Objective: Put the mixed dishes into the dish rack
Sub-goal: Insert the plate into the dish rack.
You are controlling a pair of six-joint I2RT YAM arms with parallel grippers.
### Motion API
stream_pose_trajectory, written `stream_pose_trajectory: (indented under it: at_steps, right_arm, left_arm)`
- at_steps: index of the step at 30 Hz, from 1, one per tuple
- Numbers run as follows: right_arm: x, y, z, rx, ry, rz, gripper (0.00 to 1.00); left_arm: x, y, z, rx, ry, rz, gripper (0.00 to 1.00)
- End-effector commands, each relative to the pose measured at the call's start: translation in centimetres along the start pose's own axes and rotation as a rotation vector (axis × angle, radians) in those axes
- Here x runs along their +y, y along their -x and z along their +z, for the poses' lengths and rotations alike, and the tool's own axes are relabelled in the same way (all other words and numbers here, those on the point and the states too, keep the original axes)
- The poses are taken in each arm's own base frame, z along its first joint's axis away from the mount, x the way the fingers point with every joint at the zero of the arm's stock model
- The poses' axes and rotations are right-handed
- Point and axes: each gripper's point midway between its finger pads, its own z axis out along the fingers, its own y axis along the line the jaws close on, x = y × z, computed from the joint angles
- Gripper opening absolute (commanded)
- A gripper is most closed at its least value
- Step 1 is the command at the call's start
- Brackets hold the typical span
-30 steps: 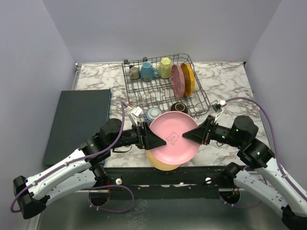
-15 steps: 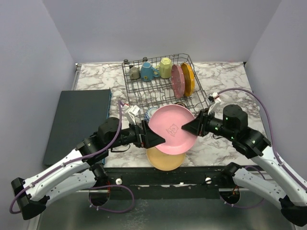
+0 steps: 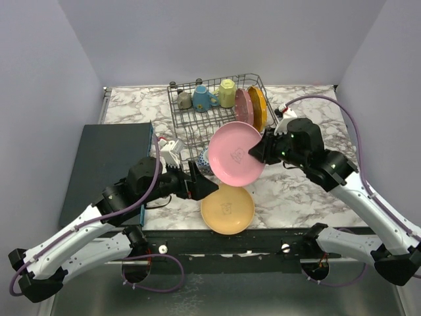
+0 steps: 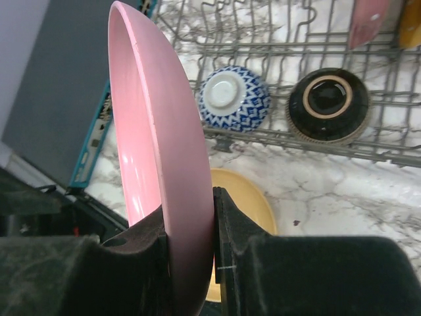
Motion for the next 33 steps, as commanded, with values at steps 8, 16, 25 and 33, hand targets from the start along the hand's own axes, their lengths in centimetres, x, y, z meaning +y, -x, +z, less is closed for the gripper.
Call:
stream_pose_trajectory:
  at_steps: [8, 16, 25, 33]
  right_arm:
    - [-1.4, 6.5, 2.0, -0.105, -0.186, -0.089, 0.01]
    - [-1.7, 9.5, 4.3, -0.117, -0.279, -0.104, 0.01]
    - [-2.7, 11.7, 7.6, -0.108, -0.420, -0.163, 0.01]
    - [-4.1, 12.3, 10.5, -0.081, -0.526, -0.211, 0.01]
  left_arm:
    - [3.8, 2.3, -2.9, -0.082, 0.244, 0.162, 0.99]
    - [5.0, 2.4, -3.5, -0.109, 0.280, 0.200, 0.99]
    - [5.5, 2.4, -4.2, -0.127, 0.282, 0.250, 0.99]
    - [7.0, 1.2, -3.9, -0.112, 0.301, 0.259, 0.99]
